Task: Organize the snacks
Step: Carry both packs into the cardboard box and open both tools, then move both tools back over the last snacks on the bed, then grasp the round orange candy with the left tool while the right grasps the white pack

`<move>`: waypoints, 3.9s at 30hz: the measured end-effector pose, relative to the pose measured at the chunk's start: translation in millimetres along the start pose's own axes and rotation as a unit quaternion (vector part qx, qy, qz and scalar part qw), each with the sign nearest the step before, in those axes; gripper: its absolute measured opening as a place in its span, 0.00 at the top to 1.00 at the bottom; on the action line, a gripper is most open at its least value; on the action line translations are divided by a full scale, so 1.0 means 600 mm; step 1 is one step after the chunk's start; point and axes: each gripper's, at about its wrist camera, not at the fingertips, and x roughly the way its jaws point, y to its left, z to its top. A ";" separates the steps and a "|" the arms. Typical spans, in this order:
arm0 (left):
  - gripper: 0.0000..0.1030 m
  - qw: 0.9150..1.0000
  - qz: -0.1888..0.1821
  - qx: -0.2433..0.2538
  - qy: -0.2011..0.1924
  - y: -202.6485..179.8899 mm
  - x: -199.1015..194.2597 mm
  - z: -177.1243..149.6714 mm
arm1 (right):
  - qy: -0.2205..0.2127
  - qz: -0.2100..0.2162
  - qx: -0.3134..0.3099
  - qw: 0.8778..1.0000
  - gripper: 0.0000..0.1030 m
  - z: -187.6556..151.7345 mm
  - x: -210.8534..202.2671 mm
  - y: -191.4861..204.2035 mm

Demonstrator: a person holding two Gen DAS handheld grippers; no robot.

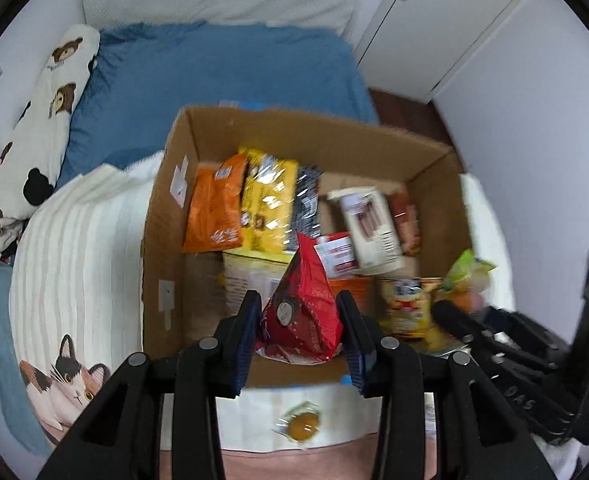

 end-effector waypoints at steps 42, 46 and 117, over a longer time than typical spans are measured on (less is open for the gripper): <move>0.10 0.995 0.064 0.010 -0.077 0.003 -0.003 -0.076 | -0.008 -0.107 -0.036 0.994 0.03 -0.055 -0.009 0.000; 0.10 0.990 0.074 0.028 -0.118 -0.012 -0.036 -0.107 | -0.037 -0.103 -0.036 0.993 0.03 -0.079 -0.045 0.003; 0.55 0.991 0.065 0.077 0.092 -0.085 0.237 -0.301 | 0.147 -0.145 -0.009 0.978 0.47 -0.376 0.150 -0.200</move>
